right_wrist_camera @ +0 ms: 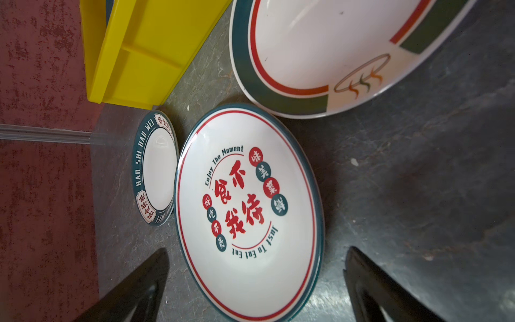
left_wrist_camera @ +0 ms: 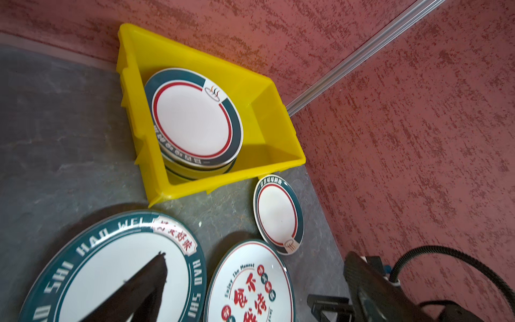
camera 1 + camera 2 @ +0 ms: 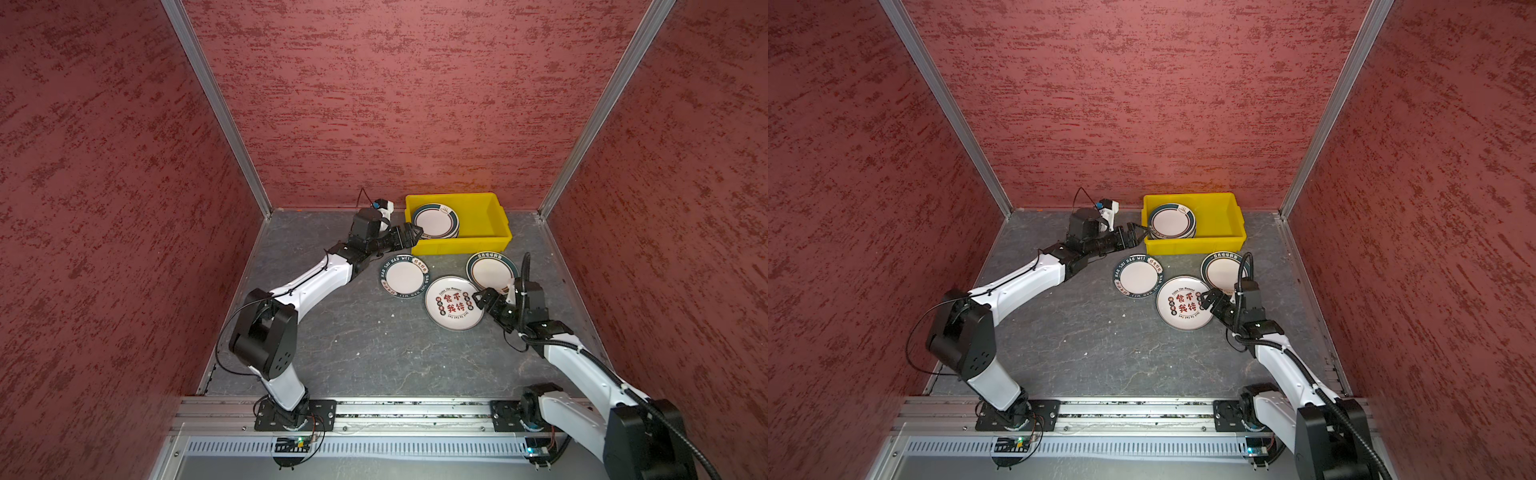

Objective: Place the plates into the plastic bin on the countertop
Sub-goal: Pick up the plate from the center of the table.

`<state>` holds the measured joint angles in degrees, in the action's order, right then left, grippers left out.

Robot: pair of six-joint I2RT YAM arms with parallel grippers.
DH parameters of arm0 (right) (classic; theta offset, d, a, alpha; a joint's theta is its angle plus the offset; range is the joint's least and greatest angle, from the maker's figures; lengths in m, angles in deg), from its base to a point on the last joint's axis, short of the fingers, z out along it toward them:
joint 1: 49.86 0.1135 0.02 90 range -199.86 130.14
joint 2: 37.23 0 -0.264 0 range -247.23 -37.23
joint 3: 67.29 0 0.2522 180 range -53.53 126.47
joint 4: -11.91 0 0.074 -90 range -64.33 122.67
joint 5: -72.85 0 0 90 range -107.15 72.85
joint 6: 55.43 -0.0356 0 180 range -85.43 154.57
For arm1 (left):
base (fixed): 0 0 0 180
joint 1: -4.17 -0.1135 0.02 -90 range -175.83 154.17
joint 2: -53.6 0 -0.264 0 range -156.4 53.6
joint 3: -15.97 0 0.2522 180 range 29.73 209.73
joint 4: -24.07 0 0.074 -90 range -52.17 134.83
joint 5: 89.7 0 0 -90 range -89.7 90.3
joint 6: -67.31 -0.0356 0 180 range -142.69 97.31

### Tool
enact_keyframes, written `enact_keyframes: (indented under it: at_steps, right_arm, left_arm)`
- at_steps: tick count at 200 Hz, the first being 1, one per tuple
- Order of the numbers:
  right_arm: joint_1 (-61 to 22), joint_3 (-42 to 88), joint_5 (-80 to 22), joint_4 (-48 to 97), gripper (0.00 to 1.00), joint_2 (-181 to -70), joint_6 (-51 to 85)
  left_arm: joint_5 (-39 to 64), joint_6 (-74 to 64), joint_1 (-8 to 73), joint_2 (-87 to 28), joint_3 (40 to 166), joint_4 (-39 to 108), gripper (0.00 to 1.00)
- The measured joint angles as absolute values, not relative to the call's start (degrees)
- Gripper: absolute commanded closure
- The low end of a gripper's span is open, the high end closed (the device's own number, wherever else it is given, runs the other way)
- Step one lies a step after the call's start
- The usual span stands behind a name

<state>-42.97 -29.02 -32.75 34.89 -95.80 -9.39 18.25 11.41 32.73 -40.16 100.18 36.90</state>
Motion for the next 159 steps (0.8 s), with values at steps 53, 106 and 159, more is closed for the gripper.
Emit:
enact_keyframes:
  at_steps: [53, 106, 159]
  right_arm:
    - [-45.8, -33.4, -37.3, 28.8, 0.07, -100.1, -10.9]
    - [-46.9, -34.9, -42.1, 21.6, 0.24, -105.6, -11.8]
    - [-47.3, -35.0, -42.6, 17.7, 0.40, -109.0, -12.2]
  left_arm:
    - [17.1, 13.2, 31.4, -28.4, 89.6, 36.6, 0.01]
    - [19.0, 16.5, 25.5, -20.8, 80.4, 35.2, 0.01]
    - [20.0, 18.0, 21.5, -17.3, 75.0, 35.2, 0.01]
